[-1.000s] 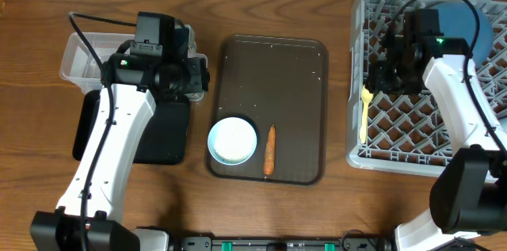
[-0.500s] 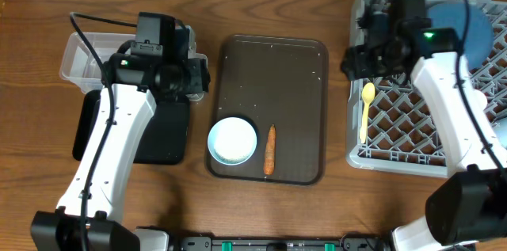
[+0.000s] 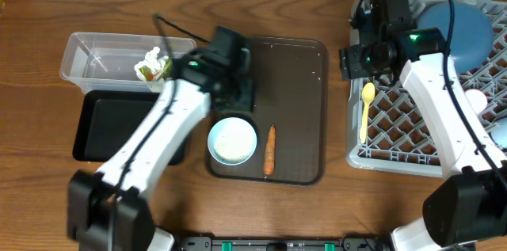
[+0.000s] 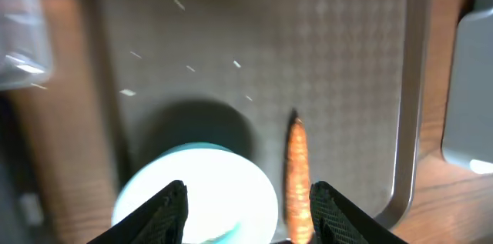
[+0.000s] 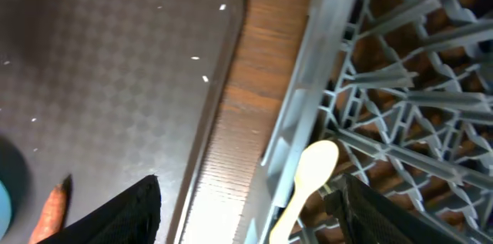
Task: Sort waste into correct bins and load items into the dishwasher rack
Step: 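Reach the left gripper to the white bowl rim and grasp it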
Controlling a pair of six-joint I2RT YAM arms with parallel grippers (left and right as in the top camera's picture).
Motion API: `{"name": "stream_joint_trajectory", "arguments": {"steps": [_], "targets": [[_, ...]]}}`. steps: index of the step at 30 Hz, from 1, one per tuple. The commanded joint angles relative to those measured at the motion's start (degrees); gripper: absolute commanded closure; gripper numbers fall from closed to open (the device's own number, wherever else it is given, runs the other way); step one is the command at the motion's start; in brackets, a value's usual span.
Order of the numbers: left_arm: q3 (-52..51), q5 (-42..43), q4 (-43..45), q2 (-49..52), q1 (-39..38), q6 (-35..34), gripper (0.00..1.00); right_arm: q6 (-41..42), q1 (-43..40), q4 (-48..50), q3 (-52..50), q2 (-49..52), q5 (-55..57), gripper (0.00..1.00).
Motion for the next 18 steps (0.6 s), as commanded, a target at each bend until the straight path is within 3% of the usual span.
{"name": "stream_joint_trajectory", "arguments": {"steps": [1, 8, 18], "targets": [[-0.1, -1.3, -0.3, 3.6, -3.0, -6.0, 0.46, 1.3, -1.6, -0.1, 0.7, -0.6, 1.9, 0.28], [-0.1, -2.2, -1.6, 9.6, -6.7, -12.7, 0.47, 1.3, -2.0, -0.3, 0.7, -0.6, 1.9, 0.28], [-0.1, -6.1, -3.7, 13.7, -8.0, -15.5, 0.47, 1.7, -2.0, -0.5, 0.7, -0.6, 1.9, 0.28]]}}
